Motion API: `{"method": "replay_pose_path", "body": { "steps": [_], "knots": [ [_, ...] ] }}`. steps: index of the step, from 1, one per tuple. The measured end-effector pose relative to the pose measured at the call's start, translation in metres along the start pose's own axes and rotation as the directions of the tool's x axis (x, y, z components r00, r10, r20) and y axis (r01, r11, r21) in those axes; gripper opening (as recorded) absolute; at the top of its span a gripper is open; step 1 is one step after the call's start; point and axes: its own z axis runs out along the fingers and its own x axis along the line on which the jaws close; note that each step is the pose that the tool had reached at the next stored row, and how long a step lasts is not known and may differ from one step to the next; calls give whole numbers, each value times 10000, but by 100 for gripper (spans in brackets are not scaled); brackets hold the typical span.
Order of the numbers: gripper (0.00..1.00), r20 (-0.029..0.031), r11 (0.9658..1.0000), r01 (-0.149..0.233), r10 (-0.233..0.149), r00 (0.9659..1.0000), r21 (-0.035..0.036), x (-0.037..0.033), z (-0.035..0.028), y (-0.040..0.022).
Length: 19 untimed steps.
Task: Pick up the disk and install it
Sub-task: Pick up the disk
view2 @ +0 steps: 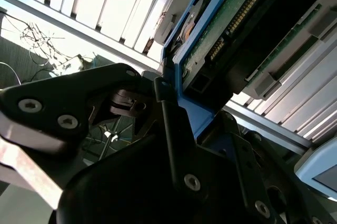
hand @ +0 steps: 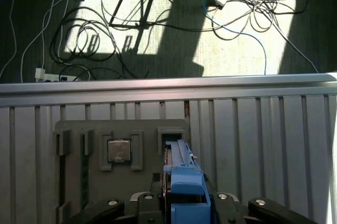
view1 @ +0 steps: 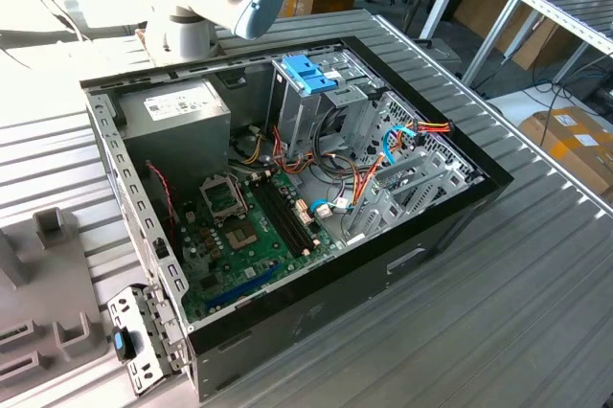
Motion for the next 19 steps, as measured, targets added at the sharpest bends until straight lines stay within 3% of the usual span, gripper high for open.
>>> {"method": "replay_pose_path", "body": {
  "steps": [19],
  "knots": [
    [37, 0, 10000, 0, 0, 10000, 0, -4, -121, 7]
  ]
}}
